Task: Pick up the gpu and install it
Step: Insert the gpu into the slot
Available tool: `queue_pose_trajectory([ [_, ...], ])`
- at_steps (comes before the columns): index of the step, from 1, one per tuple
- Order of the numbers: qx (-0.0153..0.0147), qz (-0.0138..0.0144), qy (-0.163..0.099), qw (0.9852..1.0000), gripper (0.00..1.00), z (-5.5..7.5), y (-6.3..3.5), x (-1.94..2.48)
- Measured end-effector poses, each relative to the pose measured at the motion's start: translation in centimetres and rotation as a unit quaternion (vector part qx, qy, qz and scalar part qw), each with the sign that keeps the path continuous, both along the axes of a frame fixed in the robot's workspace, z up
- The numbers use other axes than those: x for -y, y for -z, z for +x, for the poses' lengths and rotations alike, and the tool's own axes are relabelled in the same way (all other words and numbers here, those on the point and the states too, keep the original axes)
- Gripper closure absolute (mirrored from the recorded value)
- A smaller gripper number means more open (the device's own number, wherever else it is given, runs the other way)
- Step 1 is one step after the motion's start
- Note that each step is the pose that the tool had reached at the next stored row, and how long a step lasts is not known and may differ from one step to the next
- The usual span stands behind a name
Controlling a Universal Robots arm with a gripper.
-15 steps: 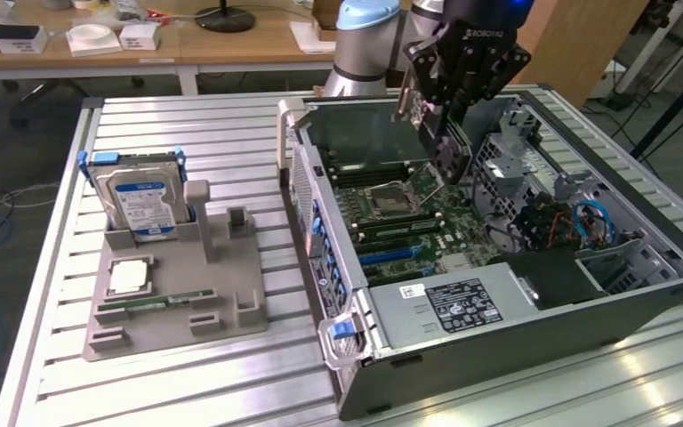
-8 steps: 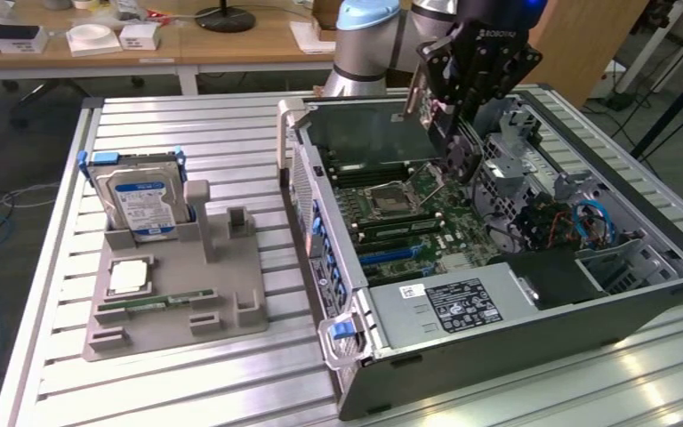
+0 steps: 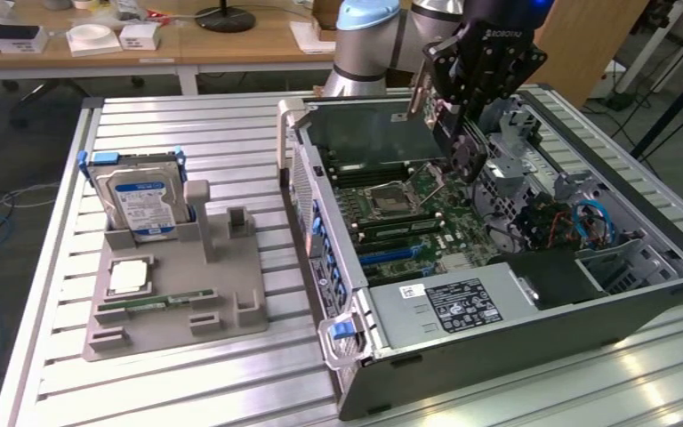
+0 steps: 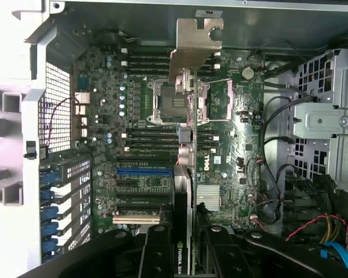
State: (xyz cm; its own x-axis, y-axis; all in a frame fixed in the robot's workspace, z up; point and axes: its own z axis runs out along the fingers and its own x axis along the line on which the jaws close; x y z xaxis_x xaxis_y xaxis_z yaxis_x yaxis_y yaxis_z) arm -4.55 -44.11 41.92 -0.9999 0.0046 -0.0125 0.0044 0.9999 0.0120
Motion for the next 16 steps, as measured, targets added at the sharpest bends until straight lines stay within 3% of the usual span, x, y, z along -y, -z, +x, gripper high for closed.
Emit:
queue_pose_trajectory([
  [16, 0.0, 0.0, -0.005, 1.0, 0.74, 0.0, 0.0, 0.0],
])
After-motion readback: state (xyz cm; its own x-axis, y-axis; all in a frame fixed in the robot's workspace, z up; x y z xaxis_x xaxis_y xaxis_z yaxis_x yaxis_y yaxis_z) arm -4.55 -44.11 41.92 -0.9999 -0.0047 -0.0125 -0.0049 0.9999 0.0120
